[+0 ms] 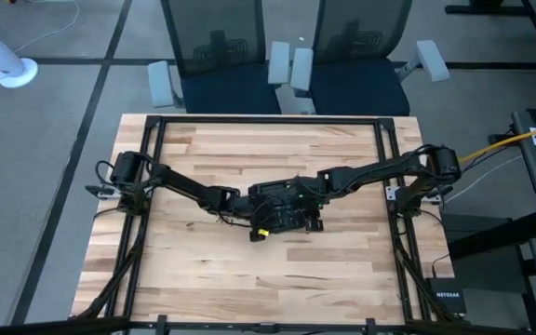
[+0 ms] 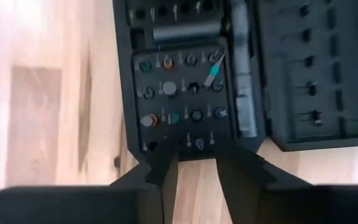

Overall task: Prefit tool cases
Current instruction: Remove the blue socket bit from the black prefit tool case

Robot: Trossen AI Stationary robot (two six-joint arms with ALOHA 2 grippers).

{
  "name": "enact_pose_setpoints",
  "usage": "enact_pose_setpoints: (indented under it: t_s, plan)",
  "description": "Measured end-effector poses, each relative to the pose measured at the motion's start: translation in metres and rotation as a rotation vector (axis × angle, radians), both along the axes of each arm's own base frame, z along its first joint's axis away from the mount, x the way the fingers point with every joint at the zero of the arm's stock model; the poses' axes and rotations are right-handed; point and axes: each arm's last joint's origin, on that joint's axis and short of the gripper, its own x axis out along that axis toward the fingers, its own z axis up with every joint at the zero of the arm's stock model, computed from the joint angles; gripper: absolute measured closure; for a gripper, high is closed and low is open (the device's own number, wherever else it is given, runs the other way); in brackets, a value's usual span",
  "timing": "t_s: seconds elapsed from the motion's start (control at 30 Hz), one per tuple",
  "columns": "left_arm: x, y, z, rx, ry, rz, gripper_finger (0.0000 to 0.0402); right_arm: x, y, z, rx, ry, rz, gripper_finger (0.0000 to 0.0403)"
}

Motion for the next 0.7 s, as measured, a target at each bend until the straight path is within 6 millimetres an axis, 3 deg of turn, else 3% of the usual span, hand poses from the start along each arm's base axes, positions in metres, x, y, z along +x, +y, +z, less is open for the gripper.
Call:
enact_pose_setpoints:
  t_s: [0.57, 0.7]
  plan:
    - [0.000, 0.001, -0.001, 0.001, 0.003, 0.007, 0.0401, 0.007, 0.000, -0.022, -0.010, 0.055, 0.030, 0.0320]
    - [-0.001, 0.001, -0.003, 0.000, 0.013, 0.009, 0.0402, 0.007, -0.001, -0.022, -0.011, 0.058, -0.002, 0.0374]
